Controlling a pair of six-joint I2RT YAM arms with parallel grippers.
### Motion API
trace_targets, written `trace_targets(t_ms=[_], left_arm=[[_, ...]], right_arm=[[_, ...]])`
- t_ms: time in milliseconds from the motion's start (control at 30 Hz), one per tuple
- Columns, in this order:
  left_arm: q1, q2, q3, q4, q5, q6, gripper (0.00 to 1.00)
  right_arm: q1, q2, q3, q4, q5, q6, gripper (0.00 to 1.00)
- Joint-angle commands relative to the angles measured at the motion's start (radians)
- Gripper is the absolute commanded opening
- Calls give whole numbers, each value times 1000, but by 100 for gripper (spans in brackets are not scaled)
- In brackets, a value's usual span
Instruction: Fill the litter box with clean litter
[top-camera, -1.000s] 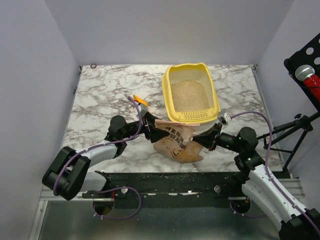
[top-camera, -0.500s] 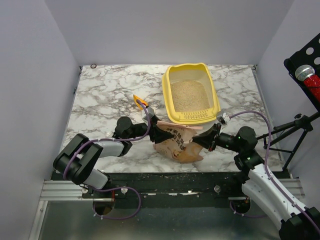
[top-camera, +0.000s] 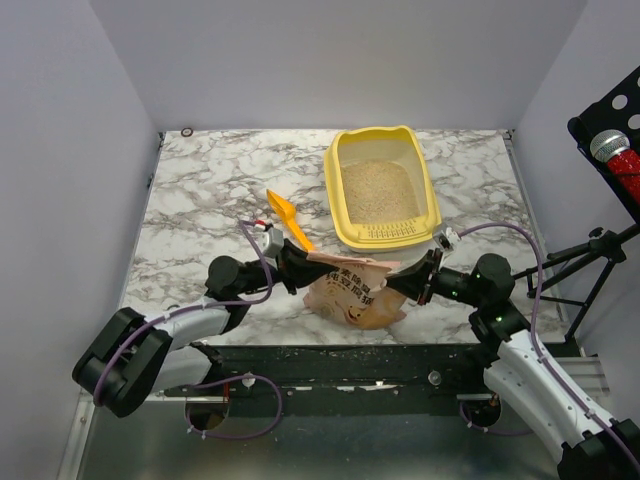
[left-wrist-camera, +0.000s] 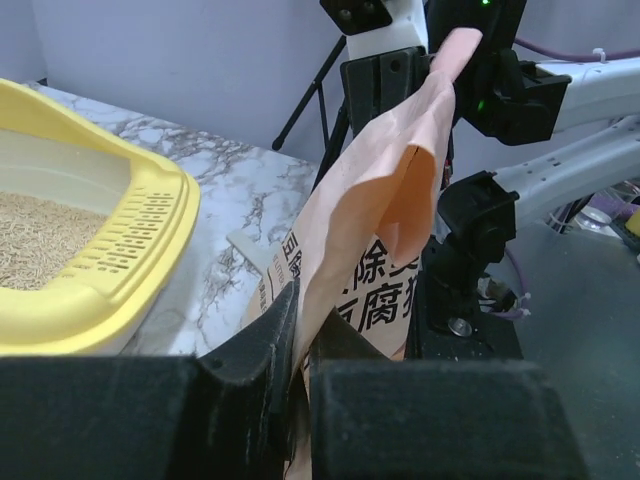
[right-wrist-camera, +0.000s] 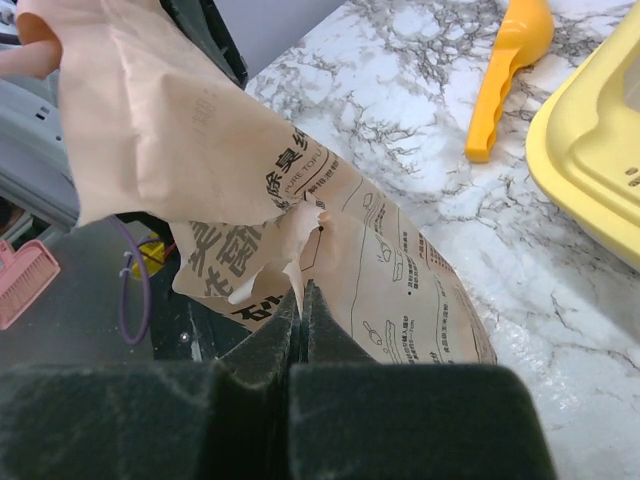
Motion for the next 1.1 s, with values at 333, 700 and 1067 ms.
trace_targets(t_ms=[333, 700, 1067], left_arm=[[-29, 36, -110, 186, -13, -32, 36], [-29, 191, -18, 397, 22, -124, 44], [-29, 22, 6, 107, 7, 17, 44]], right_arm=[[-3, 6, 22, -40, -21, 21, 0], [-3, -17, 14, -37, -31, 17, 0], [-3, -2, 7, -11, -50, 23, 0]])
